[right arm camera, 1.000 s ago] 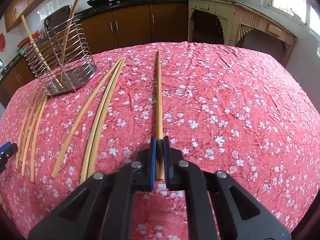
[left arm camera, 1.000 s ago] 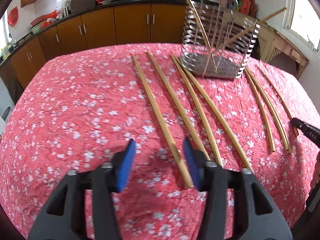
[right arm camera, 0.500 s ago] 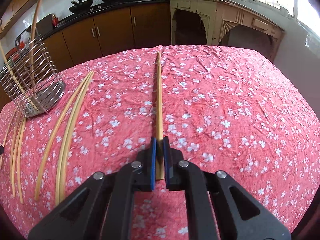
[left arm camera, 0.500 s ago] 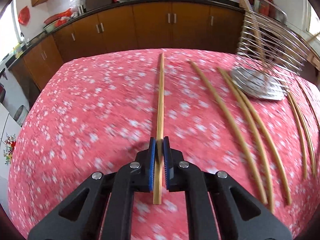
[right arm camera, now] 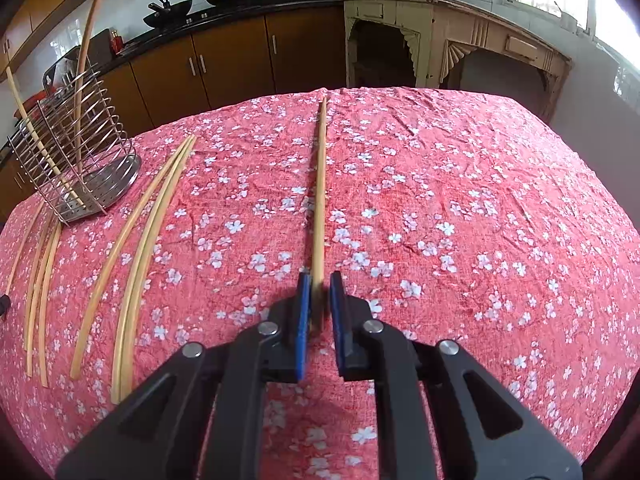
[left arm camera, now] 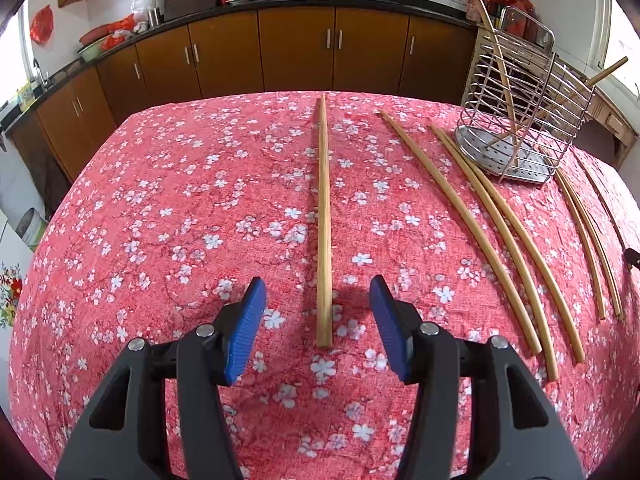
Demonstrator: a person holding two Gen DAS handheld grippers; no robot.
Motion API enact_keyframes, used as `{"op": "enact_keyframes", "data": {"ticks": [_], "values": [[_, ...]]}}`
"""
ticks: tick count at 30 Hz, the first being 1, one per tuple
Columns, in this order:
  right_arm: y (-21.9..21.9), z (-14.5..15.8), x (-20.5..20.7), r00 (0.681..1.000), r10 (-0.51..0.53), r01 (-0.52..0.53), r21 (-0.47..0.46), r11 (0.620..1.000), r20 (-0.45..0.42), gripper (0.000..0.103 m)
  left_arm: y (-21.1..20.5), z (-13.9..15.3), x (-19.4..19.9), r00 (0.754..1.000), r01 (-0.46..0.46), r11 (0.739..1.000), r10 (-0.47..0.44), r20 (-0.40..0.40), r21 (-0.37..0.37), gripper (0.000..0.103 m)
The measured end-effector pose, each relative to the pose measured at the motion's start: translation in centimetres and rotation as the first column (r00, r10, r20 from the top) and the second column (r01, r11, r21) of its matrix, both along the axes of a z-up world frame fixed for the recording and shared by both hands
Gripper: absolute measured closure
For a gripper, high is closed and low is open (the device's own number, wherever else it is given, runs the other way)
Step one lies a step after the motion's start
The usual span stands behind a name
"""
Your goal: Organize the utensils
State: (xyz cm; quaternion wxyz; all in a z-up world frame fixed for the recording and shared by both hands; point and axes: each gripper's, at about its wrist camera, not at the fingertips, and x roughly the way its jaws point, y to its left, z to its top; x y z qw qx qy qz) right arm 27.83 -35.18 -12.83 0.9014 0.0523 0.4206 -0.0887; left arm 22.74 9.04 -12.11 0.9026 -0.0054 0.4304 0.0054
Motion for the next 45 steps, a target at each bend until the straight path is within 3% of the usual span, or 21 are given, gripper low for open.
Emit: {"op": "enact_keyframes", "data": {"ticks": [4,6,11,19,23,28,34,42,45], "values": [[-0.3,0.1,-0.2,1.000,0.000,0.000,0.027,1.000,0.005,0.090,-0.1,-0.1,0.4,1.000,0.004,1.000,-0.004,-0.008,0.017,0.044],[-0.3,0.1,-0.3,1.000,-0.001,0.001,0.023,1.000,0.004,0.090,-0.4,-0.2,0.6,1.000,0.001,1.000,-0.001,-0.016,0.030,0.034],[0.0,0.1,-0.2,1.000,0.001,-0.001,-0.003,1.000,-0.003,0.090,0.5,-0.2,0.9,1.000,-0.001,1.000,0.001,-0.012,-0.019,0.031],[0.1,0.1,-0.1,1.000,0.002,-0.002,-0.006,1.000,-0.004,0.090,0.5,-0.1,0.8,1.000,0.002,1.000,-0.002,-0.013,-0.022,0.030],[0.1,0.1,-0.1,1.000,0.003,-0.003,-0.008,1.000,-0.005,0.090,0.3,-0.3,0.9,1.000,0.014,1.000,-0.014,-0.025,-0.017,0.015],[-0.1,0.1,-0.2,1.000,0.004,-0.004,-0.002,1.000,-0.004,0.090,-0.5,-0.5,0.8,0.999,0.029,0.999,-0.028,-0.041,0.027,0.014],[-0.1,0.1,-0.2,1.000,0.003,-0.003,0.000,1.000,-0.003,0.090,-0.3,-0.2,0.1,1.000,0.006,1.000,-0.006,-0.022,0.023,0.034],[0.7,0.1,-0.4,1.000,0.014,-0.015,-0.041,0.999,-0.012,0.094,-2.3,0.0,-1.1,0.999,0.055,0.997,-0.054,-0.005,0.062,0.078],[0.7,0.1,-0.5,1.000,0.015,-0.016,-0.037,0.999,-0.009,0.095,-2.8,0.1,-1.0,0.999,0.050,0.996,-0.050,-0.006,0.070,0.081]]}}
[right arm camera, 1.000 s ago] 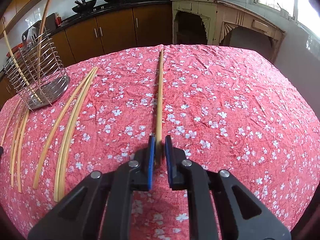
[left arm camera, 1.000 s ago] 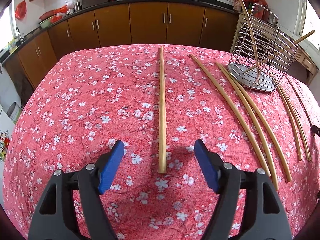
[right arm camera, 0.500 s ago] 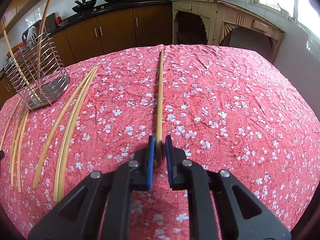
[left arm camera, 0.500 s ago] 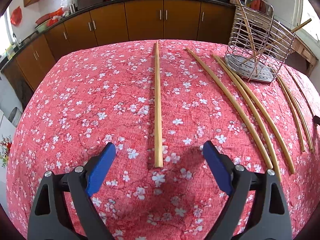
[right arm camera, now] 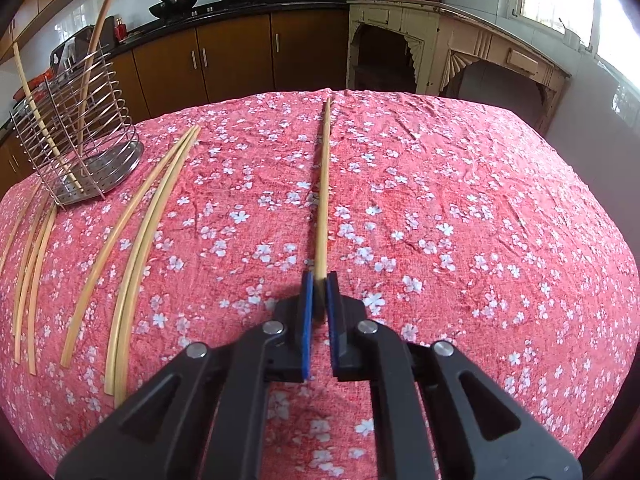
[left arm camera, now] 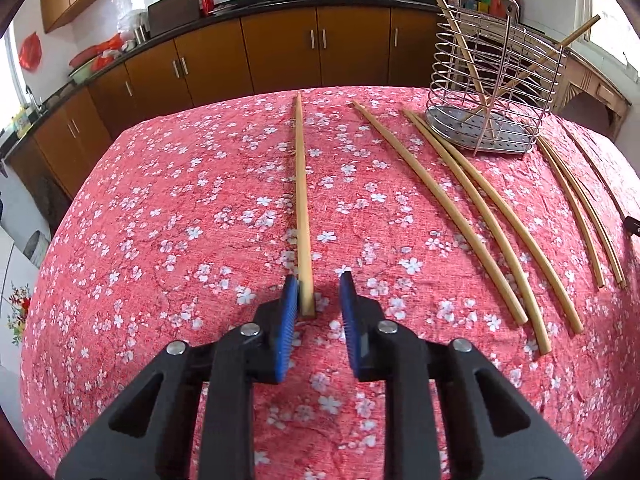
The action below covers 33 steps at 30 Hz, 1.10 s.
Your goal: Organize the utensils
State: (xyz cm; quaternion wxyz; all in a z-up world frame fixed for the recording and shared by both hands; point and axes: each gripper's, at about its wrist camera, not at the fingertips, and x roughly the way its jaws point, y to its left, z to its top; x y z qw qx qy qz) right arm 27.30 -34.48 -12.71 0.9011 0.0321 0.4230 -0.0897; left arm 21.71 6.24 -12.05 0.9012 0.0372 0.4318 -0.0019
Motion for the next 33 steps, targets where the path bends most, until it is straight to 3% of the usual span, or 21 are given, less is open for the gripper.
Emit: {"op": "enact_keyframes", "data": {"ticks": [4,7,12,19,24,33], "values": [[-0.4,0.3,-0.8,1.000,0.004,-0.005,0.014,1.000,0.026,0.096,0.3,0.1,-0.1,1.000,0.003,1.000,-0.003,0.000,-0.012,0.095],[0.0,1.5,-2.6,0.996,0.025,-0.023,-0.018,1.000,0.082,0.096,1.2,0.4,-0.6,1.000,0.004,0.998,-0.004,0.004,-0.057,0.095],[0.4,5.2,-5.5,0.977,0.044,-0.034,-0.051,0.998,0.210,0.096,2.4,3.1,-2.7,0.995,0.021,0.995,-0.012,0.099,-0.095,0.095],[0.6,11.3,-8.0,0.924,0.055,-0.036,-0.058,0.998,0.379,0.096,3.4,10.0,-5.9,0.951,0.037,0.990,0.008,0.310,-0.138,0.096],[0.7,14.6,-7.9,0.891,0.058,-0.039,-0.051,0.998,0.451,0.096,4.0,14.0,-5.2,0.912,0.022,0.985,0.051,0.406,-0.171,0.096],[0.1,19.6,-5.8,0.849,0.031,-0.043,0.010,0.999,0.528,0.096,4.0,18.5,-3.3,0.873,-0.007,0.985,0.089,0.480,-0.171,0.096]]}}
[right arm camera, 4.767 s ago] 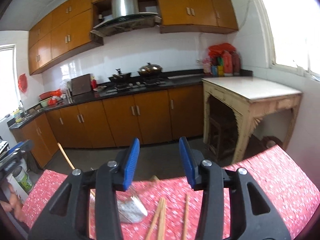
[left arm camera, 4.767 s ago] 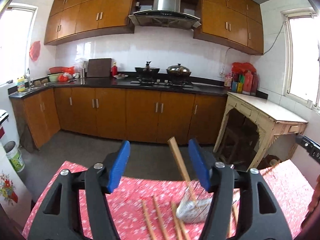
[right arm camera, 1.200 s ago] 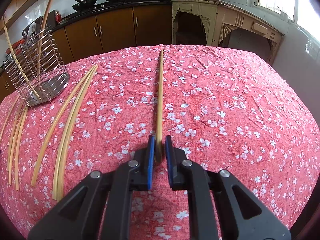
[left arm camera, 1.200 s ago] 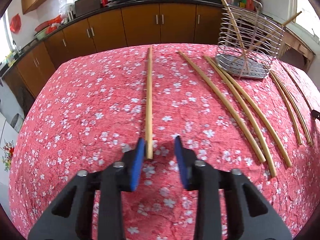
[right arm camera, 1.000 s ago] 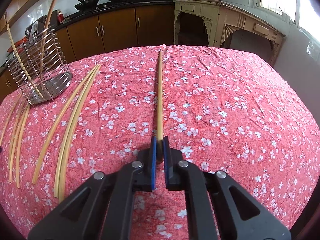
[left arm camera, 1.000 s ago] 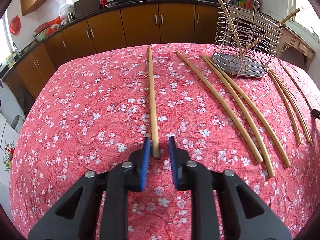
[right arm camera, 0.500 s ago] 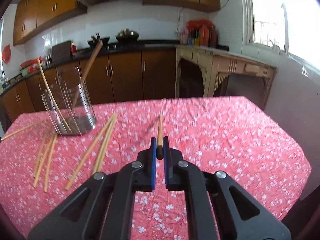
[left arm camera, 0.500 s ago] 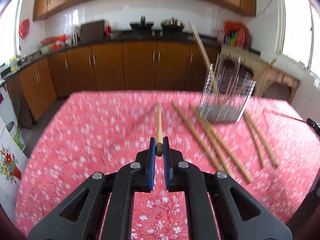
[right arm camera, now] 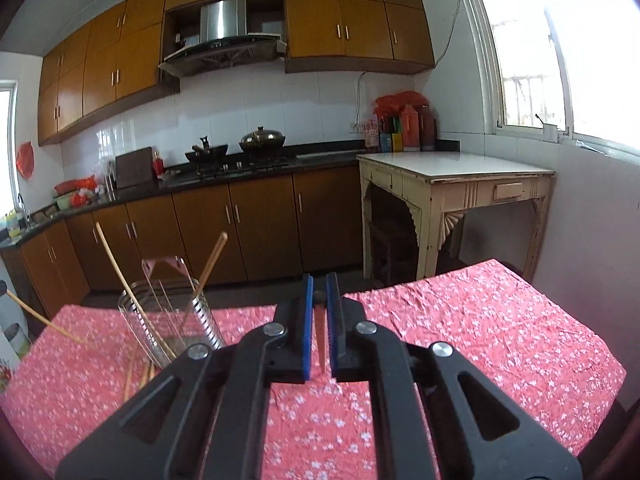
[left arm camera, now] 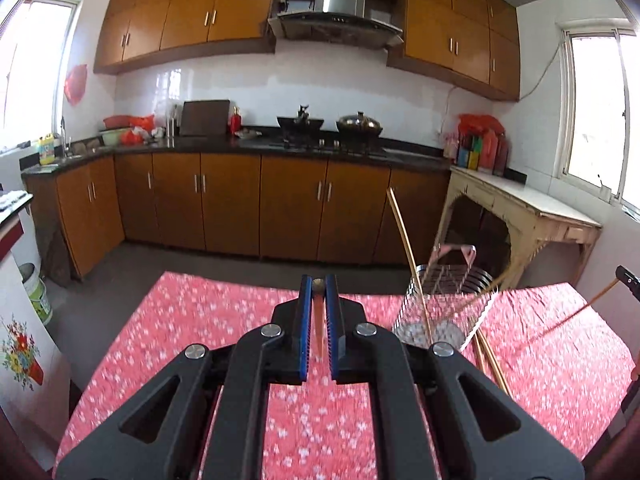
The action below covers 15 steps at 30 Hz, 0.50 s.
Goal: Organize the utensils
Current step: 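Lift both chopsticks and lower them into the wire basket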
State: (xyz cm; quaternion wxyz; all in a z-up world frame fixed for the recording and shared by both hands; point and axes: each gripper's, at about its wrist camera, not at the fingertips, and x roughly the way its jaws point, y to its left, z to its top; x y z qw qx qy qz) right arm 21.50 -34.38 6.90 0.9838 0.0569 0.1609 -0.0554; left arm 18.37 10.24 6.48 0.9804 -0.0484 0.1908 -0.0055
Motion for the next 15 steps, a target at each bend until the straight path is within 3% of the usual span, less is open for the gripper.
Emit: {"op": "enact_keyframes", "data": {"ticks": [6,15], "values": [[0.1,2.6,0.1,0.999,0.027,-0.028,0.030,0.999,0.037,0.096,-0.3,1.7,-0.3,0.999,-0.010,1.000,0.010,0.037,-0.003,0.096],[0.9,4.0,-0.7,0.993,0.107,-0.109,0.061,0.992,0.045,0.096,-0.4,2.3,-1.0,0.998,0.003,1.000,-0.003,0.060,-0.001,0.096]]}}
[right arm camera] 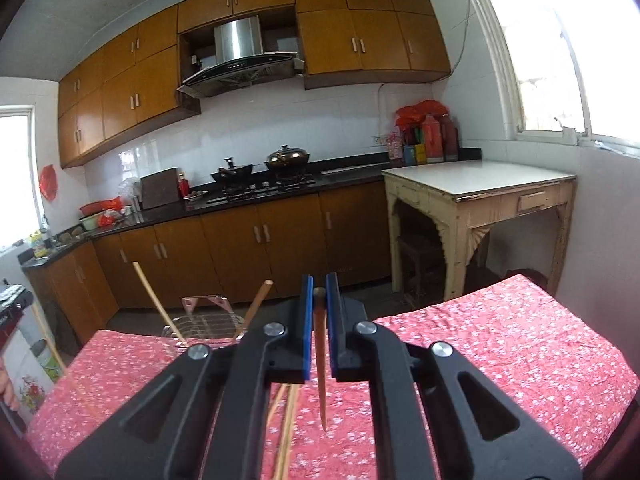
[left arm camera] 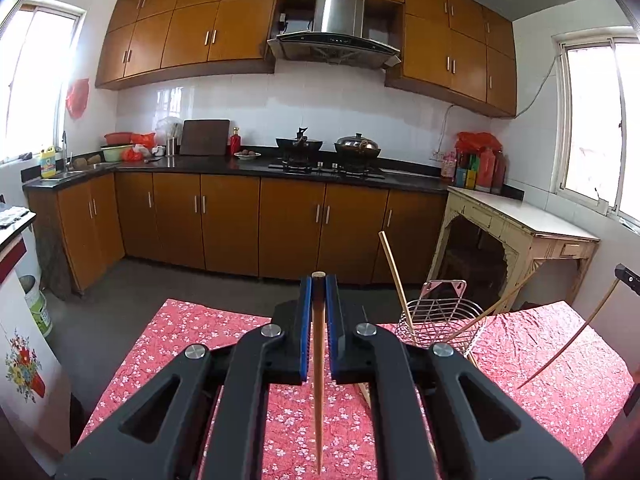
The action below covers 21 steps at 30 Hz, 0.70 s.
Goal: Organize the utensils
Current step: 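Lift both chopsticks and lower them into the wire basket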
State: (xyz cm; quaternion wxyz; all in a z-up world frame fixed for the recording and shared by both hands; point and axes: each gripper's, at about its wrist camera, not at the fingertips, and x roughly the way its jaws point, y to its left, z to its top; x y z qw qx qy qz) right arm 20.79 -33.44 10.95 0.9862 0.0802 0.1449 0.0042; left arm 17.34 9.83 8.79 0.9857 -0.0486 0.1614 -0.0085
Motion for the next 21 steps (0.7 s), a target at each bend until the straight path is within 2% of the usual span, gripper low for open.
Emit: {"op": "enact_keyframes", "data": {"ticks": [6,10,18,21], "values": [[2.1,1.7,-0.6,0.996,0.084,-0.084,0.011,0.996,0.025,0.096,-0.6,1.1,0.1,0.999,0.028,1.000,-0.028,0.018,-0.012,0.096],[4.2,3.9,-0.4,0.988,0.138,-0.139,0.003,0.990,0.063,0.096,-1.6,2.4,0.7,0.998,0.039,0.999,-0.039,0.040,-0.007,0.096],[8.2,8.5,2.2,0.970,0.199,-0.200,-0.008,0.980,0.139,0.096,-4.6,6.9,2.6,0.990,0.086,0.996,-0.083,0.113,-0.018,0.096],[9.3,9.6,3.7,0.967,0.198,-0.198,-0.018,0.980,0.161,0.096,-6.2,9.0,3.4,0.982,0.096,0.995,-0.094,0.164,-0.004,0.096]]}}
